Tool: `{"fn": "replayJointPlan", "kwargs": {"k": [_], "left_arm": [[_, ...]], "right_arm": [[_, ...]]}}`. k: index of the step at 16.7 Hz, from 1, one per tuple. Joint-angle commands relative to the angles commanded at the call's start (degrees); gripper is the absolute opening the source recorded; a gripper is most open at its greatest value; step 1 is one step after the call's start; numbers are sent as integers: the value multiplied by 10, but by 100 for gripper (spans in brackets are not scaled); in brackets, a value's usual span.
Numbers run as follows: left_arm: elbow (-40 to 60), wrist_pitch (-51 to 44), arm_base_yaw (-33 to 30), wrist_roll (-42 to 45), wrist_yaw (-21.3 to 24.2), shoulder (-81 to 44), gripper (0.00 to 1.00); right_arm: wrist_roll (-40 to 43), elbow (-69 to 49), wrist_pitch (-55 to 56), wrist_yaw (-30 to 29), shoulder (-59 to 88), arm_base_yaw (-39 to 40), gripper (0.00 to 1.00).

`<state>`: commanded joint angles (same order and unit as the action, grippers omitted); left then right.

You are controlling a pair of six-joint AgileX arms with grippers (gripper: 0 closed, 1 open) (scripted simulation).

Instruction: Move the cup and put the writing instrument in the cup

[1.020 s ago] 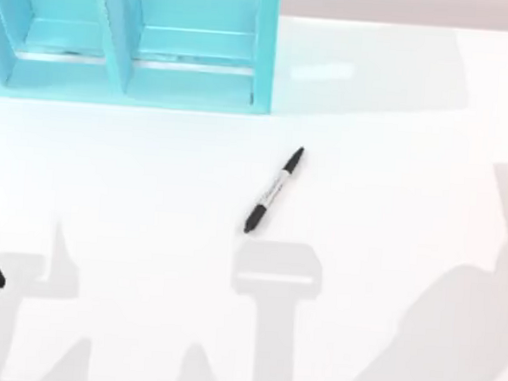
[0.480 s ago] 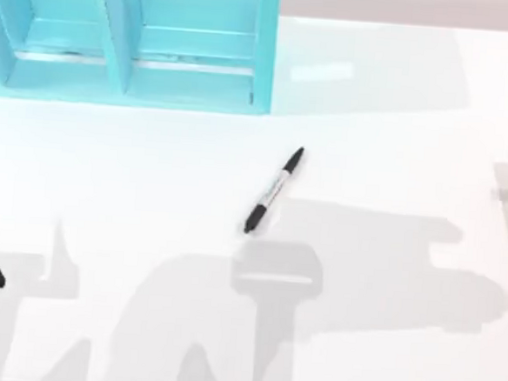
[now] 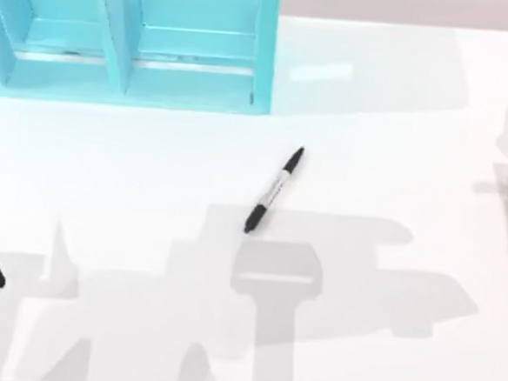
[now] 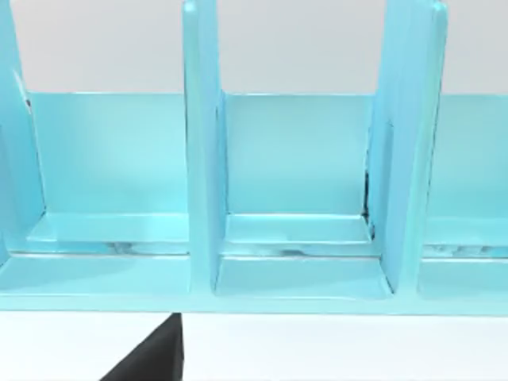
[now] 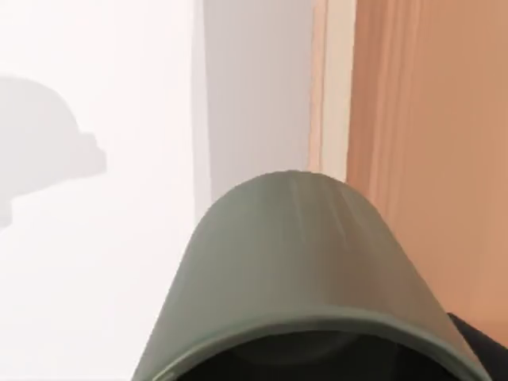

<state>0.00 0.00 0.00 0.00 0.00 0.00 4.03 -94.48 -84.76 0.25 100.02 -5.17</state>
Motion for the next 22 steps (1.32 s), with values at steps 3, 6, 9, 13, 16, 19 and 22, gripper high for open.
{"fn": "replayJointPlan", "kwargs": {"k": [3,6,9,13,16,19,22], "left_arm": [[0,0,0,0,0,0,100],[0,0,0,0,0,0,100],[0,0,0,0,0,0,100],[0,0,0,0,0,0,100],[0,0,0,0,0,0,100],[0,0,0,0,0,0,100],[0,0,0,0,0,0,100]], "right_arm": [[-38,-8,30,0,34,38,0],[-107,-11,65,0,77,107,0],[-187,-15,105,2,117,188,0],[-242,-17,154,1,159,244,0],[-243,-17,154,1,160,244,0],[-244,-7,163,3,162,244,0],[-247,15,196,2,169,247,0]]}}
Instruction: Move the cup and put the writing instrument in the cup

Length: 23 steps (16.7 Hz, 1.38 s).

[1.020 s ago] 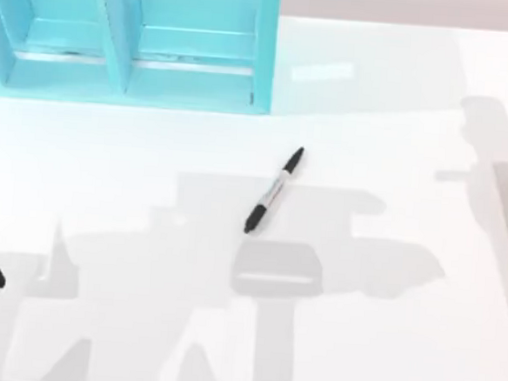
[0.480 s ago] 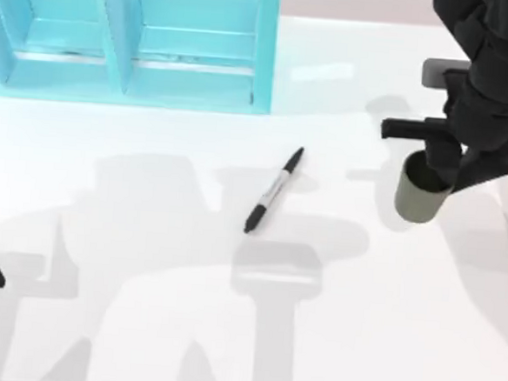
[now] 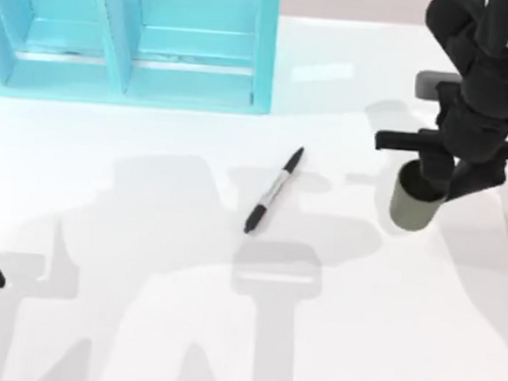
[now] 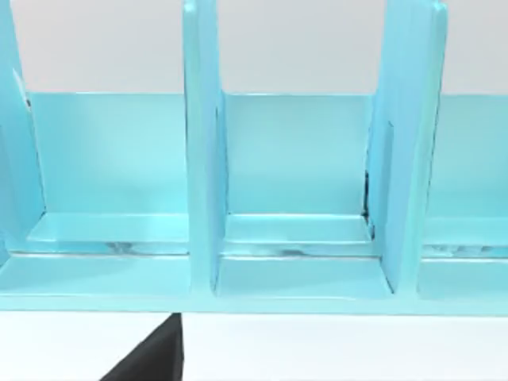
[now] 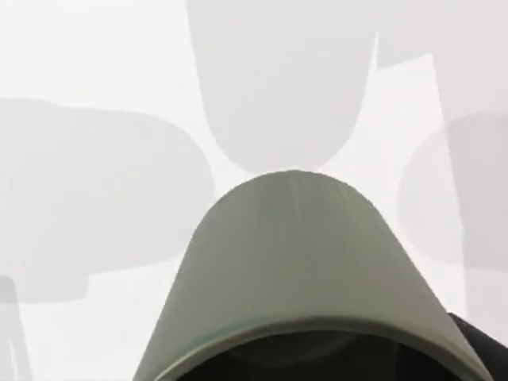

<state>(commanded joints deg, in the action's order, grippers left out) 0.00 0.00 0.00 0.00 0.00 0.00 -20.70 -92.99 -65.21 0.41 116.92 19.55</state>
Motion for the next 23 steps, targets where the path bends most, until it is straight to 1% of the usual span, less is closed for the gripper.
{"fn": "replayJointPlan", "kwargs": {"k": [4,8,21,22,23], "left_arm": [[0,0,0,0,0,0,100],[0,0,0,0,0,0,100],[0,0,0,0,0,0,100],[0,0,0,0,0,0,100],[0,0,0,0,0,0,100]], "right_arm": [[-4,30,44,-1,11,5,0],[-5,35,50,-1,15,7,0],[-5,35,50,-1,15,7,98],[-5,35,50,-1,15,7,100],[-5,35,50,-1,15,7,100]]}}
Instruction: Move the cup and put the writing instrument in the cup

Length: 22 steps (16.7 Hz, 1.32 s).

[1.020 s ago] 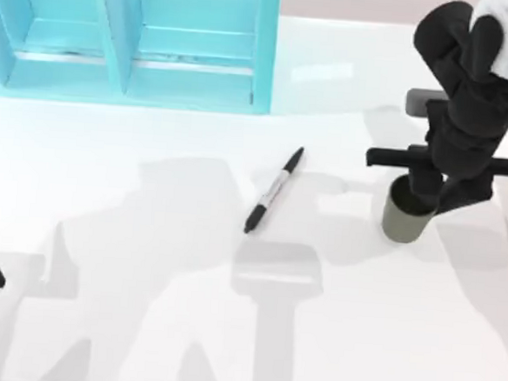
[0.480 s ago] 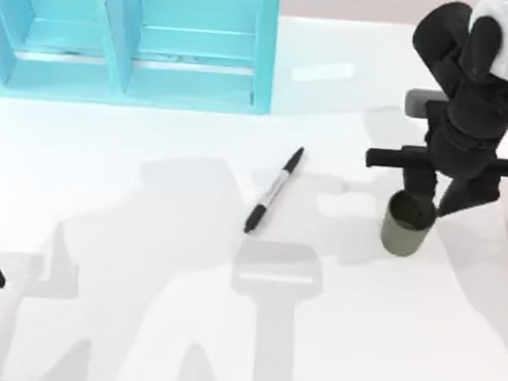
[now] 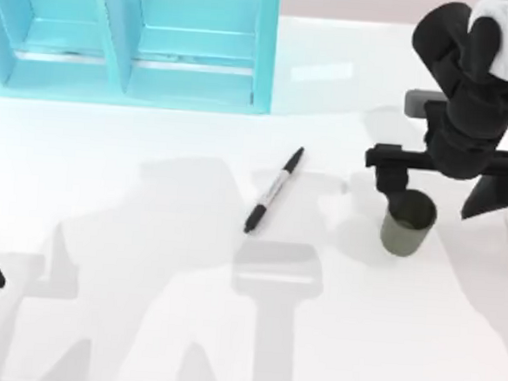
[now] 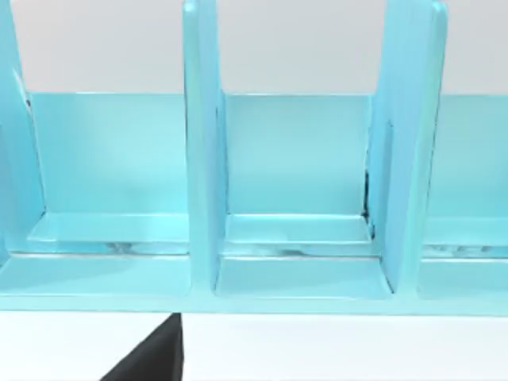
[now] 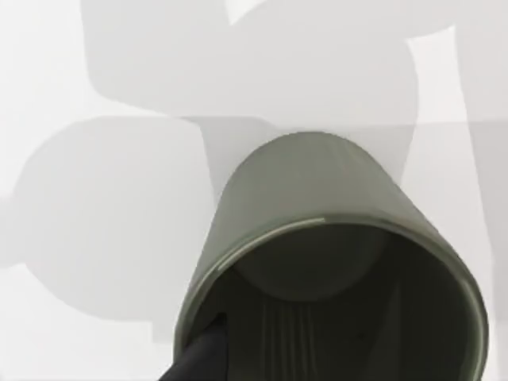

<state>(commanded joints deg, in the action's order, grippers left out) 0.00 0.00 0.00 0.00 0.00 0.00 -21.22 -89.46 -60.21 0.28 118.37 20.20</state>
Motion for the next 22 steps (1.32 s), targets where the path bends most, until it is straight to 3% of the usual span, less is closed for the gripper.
{"fn": "replayJointPlan", "kwargs": {"k": [9,22], "left_arm": [[0,0,0,0,0,0,100],[0,0,0,0,0,0,100]], "right_arm": [[0,-7,-7,0,2,-1,100],[-1,-272,-258,1,21,-4,100]]}}
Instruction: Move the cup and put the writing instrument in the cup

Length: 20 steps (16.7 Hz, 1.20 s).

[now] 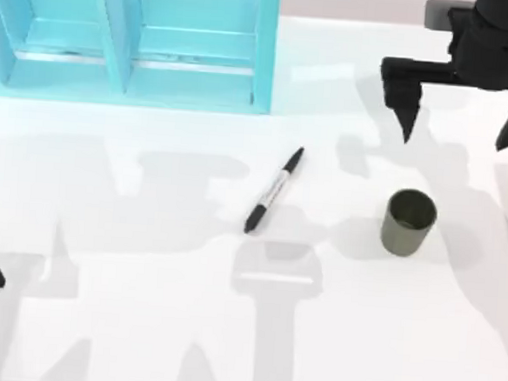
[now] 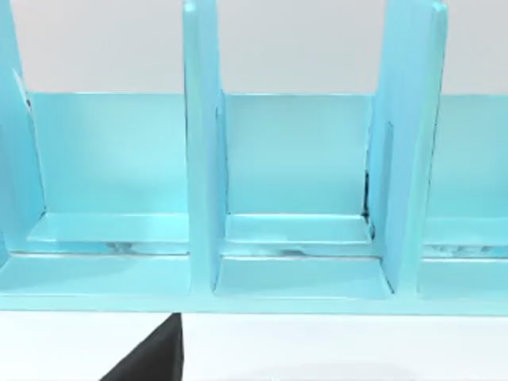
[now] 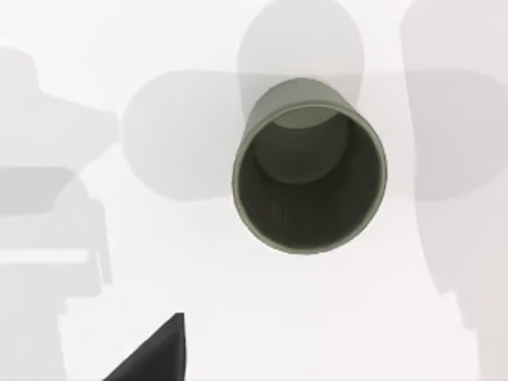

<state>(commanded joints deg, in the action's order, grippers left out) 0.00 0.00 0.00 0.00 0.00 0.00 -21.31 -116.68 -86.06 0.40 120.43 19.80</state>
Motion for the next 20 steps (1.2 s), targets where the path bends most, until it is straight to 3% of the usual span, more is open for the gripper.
{"fn": "replayJointPlan", "kwargs": {"k": [5,12,16,20], "left_arm": [[0,0,0,0,0,0,100],[0,0,0,0,0,0,100],[0,0,0,0,0,0,100],[0,0,0,0,0,0,100]], "right_arm": [[4,-95,-93,-1,-3,-1,100],[-4,-96,-86,0,2,6,100],[-83,-87,-18,13,44,40,100],[-229,-72,73,32,89,73,100]]}}
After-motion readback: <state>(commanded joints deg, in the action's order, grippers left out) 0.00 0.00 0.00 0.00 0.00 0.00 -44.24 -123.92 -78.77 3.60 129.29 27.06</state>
